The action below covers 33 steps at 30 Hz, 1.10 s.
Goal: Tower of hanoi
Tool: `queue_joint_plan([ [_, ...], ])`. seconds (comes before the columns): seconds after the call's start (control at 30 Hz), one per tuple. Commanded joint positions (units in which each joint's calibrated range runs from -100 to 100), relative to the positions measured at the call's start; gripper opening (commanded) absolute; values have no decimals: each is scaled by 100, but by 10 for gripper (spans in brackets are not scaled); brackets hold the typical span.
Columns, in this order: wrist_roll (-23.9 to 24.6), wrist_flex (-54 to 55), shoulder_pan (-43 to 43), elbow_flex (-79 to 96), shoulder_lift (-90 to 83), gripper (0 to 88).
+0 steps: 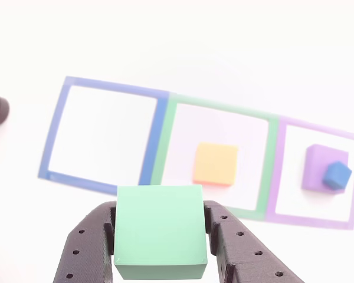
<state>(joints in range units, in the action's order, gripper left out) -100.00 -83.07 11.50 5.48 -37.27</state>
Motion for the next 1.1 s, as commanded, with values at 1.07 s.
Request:
queue_joint_plan([
  [1.07, 0, 6684, -1284, 6053, -784, 65],
])
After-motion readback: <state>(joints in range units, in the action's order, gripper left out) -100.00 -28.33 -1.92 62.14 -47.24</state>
